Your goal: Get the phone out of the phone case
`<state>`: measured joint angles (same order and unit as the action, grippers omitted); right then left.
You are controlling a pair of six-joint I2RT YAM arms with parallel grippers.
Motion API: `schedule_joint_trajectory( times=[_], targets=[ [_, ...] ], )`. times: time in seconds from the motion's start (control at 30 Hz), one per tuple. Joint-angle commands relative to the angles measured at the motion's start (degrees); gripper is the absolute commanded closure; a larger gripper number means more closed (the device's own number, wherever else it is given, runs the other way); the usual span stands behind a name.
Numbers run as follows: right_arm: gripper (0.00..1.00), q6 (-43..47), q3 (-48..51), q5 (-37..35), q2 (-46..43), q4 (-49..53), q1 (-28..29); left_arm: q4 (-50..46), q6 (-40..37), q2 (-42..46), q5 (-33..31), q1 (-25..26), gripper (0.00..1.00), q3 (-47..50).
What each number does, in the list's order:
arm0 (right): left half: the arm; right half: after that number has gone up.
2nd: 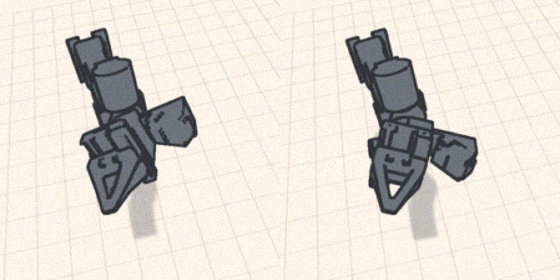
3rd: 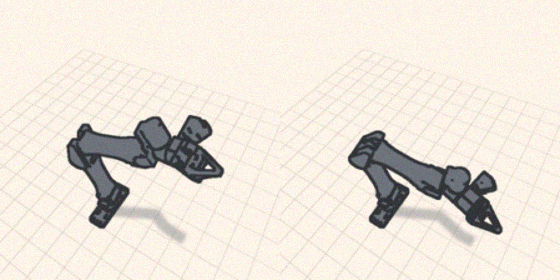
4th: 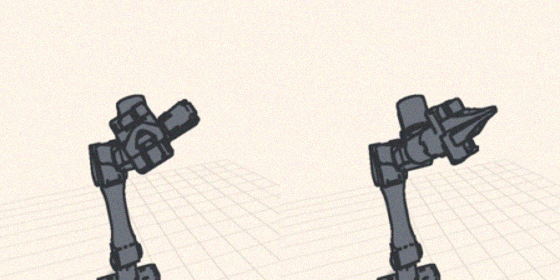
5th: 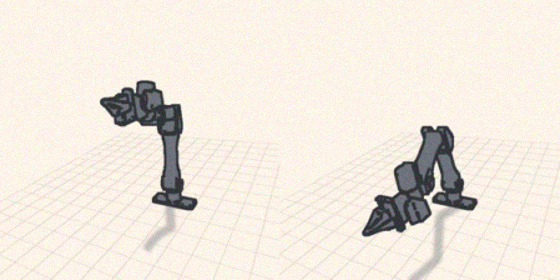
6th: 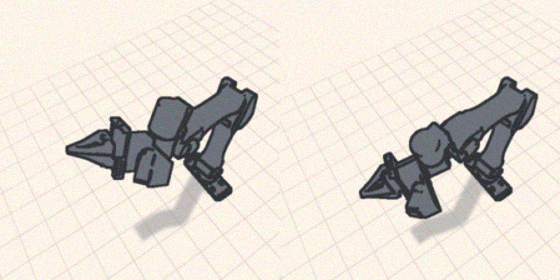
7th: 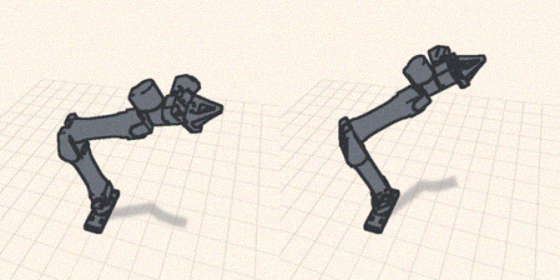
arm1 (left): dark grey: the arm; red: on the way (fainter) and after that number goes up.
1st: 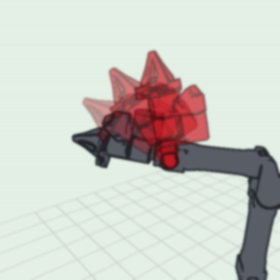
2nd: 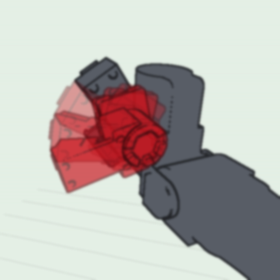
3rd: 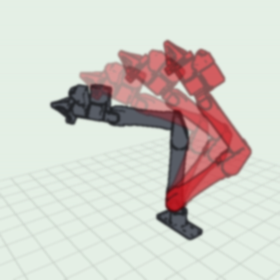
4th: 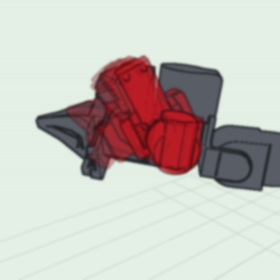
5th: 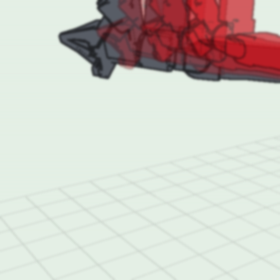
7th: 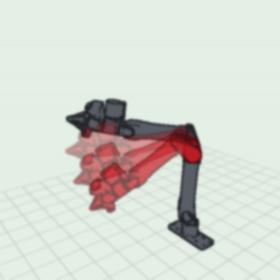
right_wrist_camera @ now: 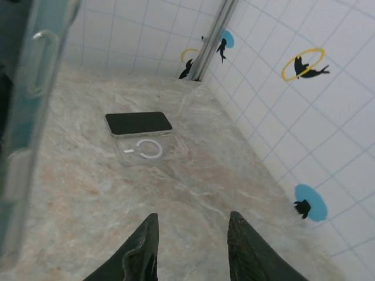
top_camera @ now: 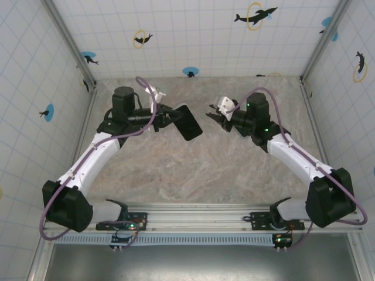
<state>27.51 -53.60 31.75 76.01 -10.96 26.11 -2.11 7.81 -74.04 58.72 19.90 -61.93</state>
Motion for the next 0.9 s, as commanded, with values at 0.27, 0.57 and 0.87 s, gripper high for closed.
schedule_joint_trajectory(
  times=[0.27,0.57,0.87],
  targets=[
    [0.59,-52.9,14.0,-0.5,-5.9,-28.8,-2.6,20.5,35.4,2.7,-10.3,-0.4,1.00,3.3],
    [0.60,-71.8,16.4,-1.7,-4.0,-40.1,-2.0,31.6,51.4,1.6,-14.3,-0.4,1.00,5.5],
    [0.61,-77.4,17.8,-2.3,-2.8,-45.9,-1.0,35.3,55.8,-0.5,-14.5,-0.3,1.00,5.2]
  ],
)
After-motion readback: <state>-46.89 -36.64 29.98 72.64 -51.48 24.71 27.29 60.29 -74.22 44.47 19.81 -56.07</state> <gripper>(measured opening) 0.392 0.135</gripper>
